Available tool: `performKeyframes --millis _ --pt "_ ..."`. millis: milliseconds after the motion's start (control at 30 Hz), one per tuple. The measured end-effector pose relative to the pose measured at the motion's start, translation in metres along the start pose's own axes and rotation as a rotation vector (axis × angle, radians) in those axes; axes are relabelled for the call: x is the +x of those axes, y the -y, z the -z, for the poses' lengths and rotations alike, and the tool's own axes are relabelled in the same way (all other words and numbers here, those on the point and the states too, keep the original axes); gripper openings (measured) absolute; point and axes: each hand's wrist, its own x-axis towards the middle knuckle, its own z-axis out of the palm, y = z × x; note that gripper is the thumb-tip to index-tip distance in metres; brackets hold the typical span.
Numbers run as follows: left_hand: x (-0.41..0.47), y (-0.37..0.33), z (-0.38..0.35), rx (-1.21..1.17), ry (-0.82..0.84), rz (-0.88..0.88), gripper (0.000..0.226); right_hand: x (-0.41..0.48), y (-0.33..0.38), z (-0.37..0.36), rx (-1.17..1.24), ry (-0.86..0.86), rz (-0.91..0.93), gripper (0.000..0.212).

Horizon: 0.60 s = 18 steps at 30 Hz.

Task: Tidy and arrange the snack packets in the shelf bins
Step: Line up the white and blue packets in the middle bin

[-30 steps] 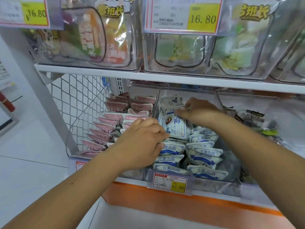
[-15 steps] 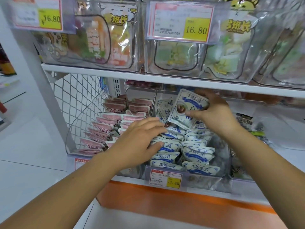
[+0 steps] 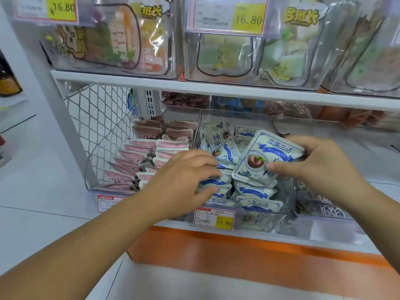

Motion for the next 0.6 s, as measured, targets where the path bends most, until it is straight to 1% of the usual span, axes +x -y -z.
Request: performKeyframes --millis 100,167,200,300,333,467,533,600 --pt "0.005 -0.009 -0.004 0.012 0.050 -0.030 0.042 -0.004 0.002 0.017 0.031 -0.117 0.053 0.019" --pt "0.009 -0.011 -0.007 0.007 0.084 -0.030 0.042 -0.005 0.002 0.021 0.021 -0.104 0.075 0.020" --pt "0.010 -0.012 -0.008 0.004 0.096 -0.028 0.043 -0.005 -0.001 0.018 -0.081 -0.051 0.074 0.020" --pt "0.015 -0.015 -0.008 0.005 0.140 0.008 0.045 -0.006 -0.015 -0.003 -0.595 0.193 0.125 0.021" --pt "0.016 -0.016 -0.007 0.007 0.150 0.017 0.045 -0.006 -0.018 -0.007 -0.693 0.259 0.149 0.026" --pt "0.018 -0.020 -0.006 0.039 0.189 0.020 0.044 0.002 -0.013 -0.004 -0.788 0.423 0.153 0.043" --pt "0.018 -0.023 -0.006 0.036 0.188 0.016 0.043 0.007 -0.014 -0.007 -0.830 0.479 0.173 0.046" --pt "0.018 -0.026 -0.006 0.025 0.216 0.033 0.044 0.011 -0.015 -0.014 -0.845 0.529 0.176 0.044"
